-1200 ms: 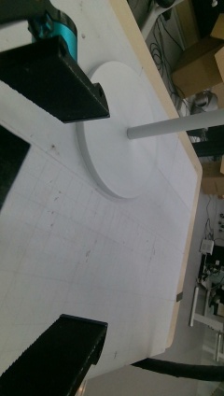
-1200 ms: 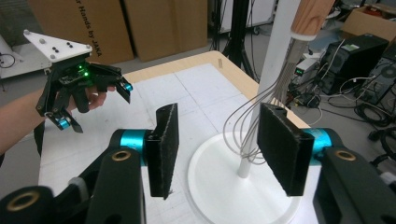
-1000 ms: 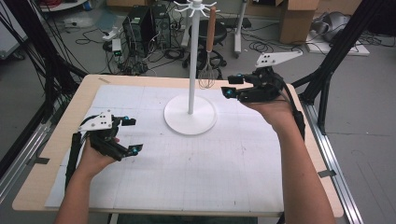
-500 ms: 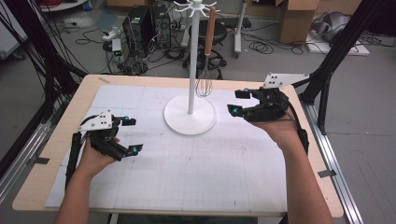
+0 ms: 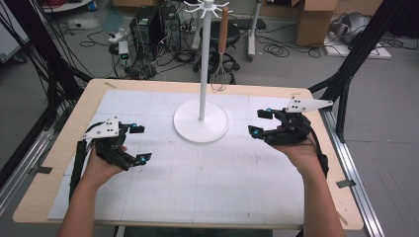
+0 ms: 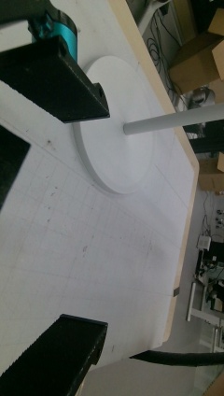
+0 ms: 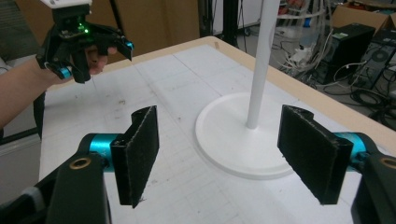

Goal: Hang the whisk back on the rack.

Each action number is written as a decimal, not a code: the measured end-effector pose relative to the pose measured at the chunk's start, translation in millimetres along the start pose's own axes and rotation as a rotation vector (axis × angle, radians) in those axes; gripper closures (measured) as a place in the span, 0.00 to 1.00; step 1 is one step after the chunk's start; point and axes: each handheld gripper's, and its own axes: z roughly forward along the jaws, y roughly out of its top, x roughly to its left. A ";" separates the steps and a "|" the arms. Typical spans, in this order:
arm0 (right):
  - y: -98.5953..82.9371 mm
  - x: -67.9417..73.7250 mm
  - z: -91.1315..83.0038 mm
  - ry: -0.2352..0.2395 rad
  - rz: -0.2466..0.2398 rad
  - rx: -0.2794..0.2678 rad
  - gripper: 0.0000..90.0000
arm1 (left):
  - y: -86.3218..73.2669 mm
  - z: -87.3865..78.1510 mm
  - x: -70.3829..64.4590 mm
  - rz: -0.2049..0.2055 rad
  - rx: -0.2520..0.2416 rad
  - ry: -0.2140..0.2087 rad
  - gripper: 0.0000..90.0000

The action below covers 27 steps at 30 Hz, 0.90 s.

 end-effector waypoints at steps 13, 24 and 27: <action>-23.0 2.4 -3.2 -0.021 0.024 0.024 0.26 | 0.0 0.1 -0.1 0.001 0.002 0.001 0.02; -42.6 8.6 -3.1 -0.034 0.034 0.018 0.24 | 0.4 -1.4 0.1 0.003 -0.004 0.005 0.02; -48.7 9.3 -4.1 -0.042 0.036 0.011 0.24 | -0.1 -0.5 0.5 0.003 0.002 0.004 0.02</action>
